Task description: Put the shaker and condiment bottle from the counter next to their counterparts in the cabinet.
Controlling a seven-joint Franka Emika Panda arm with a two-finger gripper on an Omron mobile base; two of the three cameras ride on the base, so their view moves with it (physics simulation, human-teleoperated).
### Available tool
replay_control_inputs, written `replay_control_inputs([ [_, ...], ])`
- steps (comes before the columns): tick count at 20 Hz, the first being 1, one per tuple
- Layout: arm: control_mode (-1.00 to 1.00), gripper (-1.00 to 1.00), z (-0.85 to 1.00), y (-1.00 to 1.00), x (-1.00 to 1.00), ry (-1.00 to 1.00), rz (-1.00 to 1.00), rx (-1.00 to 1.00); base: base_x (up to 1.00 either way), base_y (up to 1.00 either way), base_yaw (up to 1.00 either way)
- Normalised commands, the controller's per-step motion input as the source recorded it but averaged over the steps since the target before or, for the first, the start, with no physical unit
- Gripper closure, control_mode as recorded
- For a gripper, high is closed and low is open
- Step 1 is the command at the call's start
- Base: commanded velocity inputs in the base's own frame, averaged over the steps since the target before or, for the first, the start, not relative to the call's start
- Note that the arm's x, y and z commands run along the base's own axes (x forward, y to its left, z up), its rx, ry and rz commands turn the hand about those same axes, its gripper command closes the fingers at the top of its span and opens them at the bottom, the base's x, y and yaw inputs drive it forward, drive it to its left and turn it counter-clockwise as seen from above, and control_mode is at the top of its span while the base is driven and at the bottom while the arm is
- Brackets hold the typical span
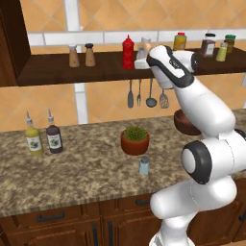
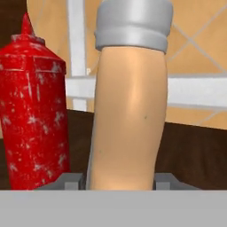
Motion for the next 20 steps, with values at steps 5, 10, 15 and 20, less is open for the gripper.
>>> replay_control_inputs([
  [5, -1.0, -1.0, 0.29, 0.0, -0.11, 0.01, 0.0, 0.0, 0.0, 0.0, 0.0],
  [10, -1.0, -1.0, 0.62, -0.01, -0.49, 0.02, -0.01, 0.06, 0.0, 0.0, 0.0],
  [15, -1.0, -1.0, 0.44, -0.39, -0.93, 0.0, -0.04, 0.19, 0.0, 0.0, 0.0],
  [20, -1.0, -1.0, 0.32, -0.36, -0.95, 0.01, -0.02, 0.17, 0.0, 0.0, 0.0],
])
